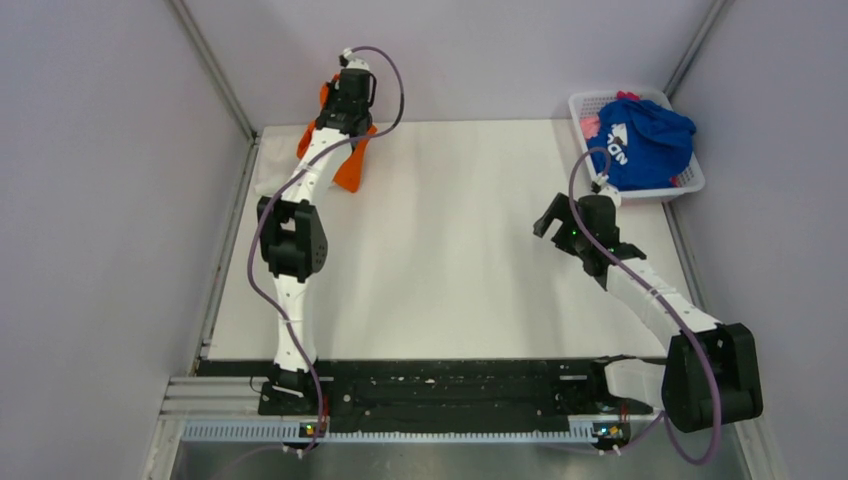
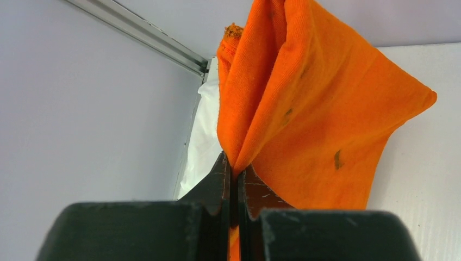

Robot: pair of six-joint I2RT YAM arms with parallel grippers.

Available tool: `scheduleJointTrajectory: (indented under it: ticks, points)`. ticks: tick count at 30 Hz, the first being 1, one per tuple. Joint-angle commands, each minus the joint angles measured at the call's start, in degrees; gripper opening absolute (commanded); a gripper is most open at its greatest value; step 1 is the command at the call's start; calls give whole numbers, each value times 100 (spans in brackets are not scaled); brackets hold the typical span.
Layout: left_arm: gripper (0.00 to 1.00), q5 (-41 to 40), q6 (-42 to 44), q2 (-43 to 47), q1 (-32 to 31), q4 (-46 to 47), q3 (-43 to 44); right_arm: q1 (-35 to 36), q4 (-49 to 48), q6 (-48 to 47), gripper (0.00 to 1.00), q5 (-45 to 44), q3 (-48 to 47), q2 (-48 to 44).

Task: Fold and stack the t-shirts
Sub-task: Put the neatly folded tshirt into the corner of the board with the left arm

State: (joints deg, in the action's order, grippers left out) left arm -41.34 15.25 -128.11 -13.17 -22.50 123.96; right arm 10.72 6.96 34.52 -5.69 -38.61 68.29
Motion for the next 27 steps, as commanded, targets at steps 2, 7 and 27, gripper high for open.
scheduleJointTrajectory:
  ticks: [2, 7, 27]
  points:
    - [0, -95, 132, 533, 48, 318, 260, -7, -90, 9, 99, -108, -186, 129]
    - [0, -4, 16, 381, 138, 258, 557, -7, -62, 49, 99, -138, -229, 327]
    - [0, 839, -547, -247, 564, 60, 963, -2, 193, 10, 99, -354, -432, 516]
